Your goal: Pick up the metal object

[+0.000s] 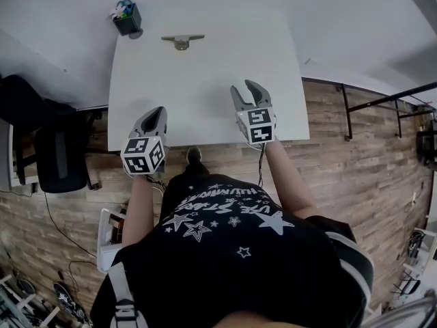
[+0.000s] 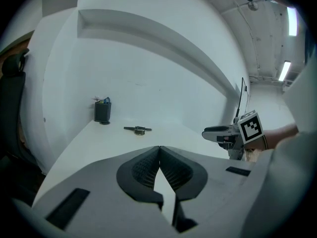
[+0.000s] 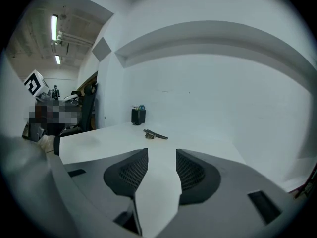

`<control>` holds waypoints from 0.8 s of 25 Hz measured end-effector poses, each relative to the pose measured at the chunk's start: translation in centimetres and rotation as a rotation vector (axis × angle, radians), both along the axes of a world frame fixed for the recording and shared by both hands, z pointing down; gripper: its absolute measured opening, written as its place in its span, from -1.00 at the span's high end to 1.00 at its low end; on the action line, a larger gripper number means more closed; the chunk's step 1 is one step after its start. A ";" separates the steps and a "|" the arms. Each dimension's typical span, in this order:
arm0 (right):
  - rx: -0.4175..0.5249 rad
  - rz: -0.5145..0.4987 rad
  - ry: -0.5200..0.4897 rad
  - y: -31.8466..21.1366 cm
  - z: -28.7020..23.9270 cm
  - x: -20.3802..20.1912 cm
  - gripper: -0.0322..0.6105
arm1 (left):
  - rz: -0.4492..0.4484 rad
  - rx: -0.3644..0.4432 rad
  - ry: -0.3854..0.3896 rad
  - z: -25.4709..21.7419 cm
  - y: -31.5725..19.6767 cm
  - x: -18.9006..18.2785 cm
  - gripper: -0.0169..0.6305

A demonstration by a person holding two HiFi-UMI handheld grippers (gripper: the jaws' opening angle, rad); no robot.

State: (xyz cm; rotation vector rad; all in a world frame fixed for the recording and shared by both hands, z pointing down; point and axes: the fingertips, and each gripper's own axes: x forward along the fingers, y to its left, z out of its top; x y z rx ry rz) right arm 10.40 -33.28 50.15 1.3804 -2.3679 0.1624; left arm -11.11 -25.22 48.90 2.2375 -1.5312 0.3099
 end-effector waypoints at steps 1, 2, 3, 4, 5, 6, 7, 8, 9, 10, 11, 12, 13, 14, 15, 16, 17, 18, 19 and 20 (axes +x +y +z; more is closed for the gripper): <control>-0.006 -0.006 0.007 -0.8 0.0 -0.6 0.39 | -0.002 -0.001 0.000 0.0 -0.8 -0.5 0.89; -0.010 -0.014 0.016 -1.5 0.1 -1.1 0.37 | -0.004 -0.002 0.002 0.1 -1.6 -0.9 0.89; -0.015 -0.023 0.028 -2.2 0.2 -1.7 0.34 | -0.006 -0.002 0.005 0.0 -2.3 -1.3 0.89; -0.020 -0.033 0.043 -3.0 0.4 -2.2 0.31 | -0.008 -0.002 0.009 0.0 -3.1 -1.7 0.89; -0.025 -0.043 0.058 -3.7 0.6 -2.7 0.29 | -0.009 -0.003 0.012 0.0 -3.8 -2.1 0.89; -0.028 -0.052 0.074 -4.5 0.7 -3.3 0.27 | -0.010 -0.003 0.014 0.1 -4.5 -2.5 0.89; -0.027 -0.060 0.092 -5.3 0.8 -3.8 0.26 | -0.011 -0.004 0.015 0.2 -5.2 -2.8 0.89; -0.024 -0.070 0.114 -6.1 1.0 -4.3 0.24 | -0.012 -0.006 0.016 0.3 -5.8 -3.2 0.89; -0.018 -0.083 0.141 -6.9 1.1 -4.9 0.23 | -0.014 -0.007 0.017 0.4 -6.5 -3.6 0.89; -0.012 -0.098 0.171 -7.6 1.2 -5.6 0.23 | -0.017 -0.009 0.018 0.5 -7.1 -4.1 0.89; -0.007 -0.113 0.201 -8.3 1.3 -6.3 0.22 | -0.021 -0.010 0.019 0.6 -7.7 -4.6 0.89; -0.001 -0.128 0.229 -8.9 1.3 -7.0 0.22 | -0.025 -0.012 0.019 0.7 -8.3 -5.1 0.89; 0.006 -0.142 0.255 -9.5 1.4 -7.8 0.22 | -0.028 -0.014 0.020 0.8 -8.9 -5.6 0.89; 0.012 -0.155 0.279 -10.2 1.5 -8.6 0.22 | -0.030 -0.015 0.021 0.9 -9.5 -6.1 0.89; 0.016 -0.166 0.300 -10.9 1.7 -9.3 0.22 | -0.031 -0.016 0.021 1.0 -10.1 -6.5 0.89; 0.017 -0.174 0.318 -11.5 1.9 -9.9 0.22 | -0.032 -0.017 0.022 1.1 -10.7 -6.9 0.89; 0.015 -0.182 0.331 -12.1 2.2 -10.6 0.22 | -0.032 -0.017 0.022 1.2 -11.3 -7.3 0.89; 0.011 -0.190 0.344 -12.7 2.5 -11.1 0.22 | -0.033 -0.017 0.021 1.3 -11.8 -7.7 0.89; 0.006 -0.198 0.357 -13.2 2.8 -11.6 0.22 | -0.035 -0.017 0.022 1.4 -12.3 -8.0 0.89; 0.005 -0.206 0.373 -13.7 3.0 -12.1 0.22 | -0.038 -0.016 0.023 1.4 -12.9 -8.3 0.89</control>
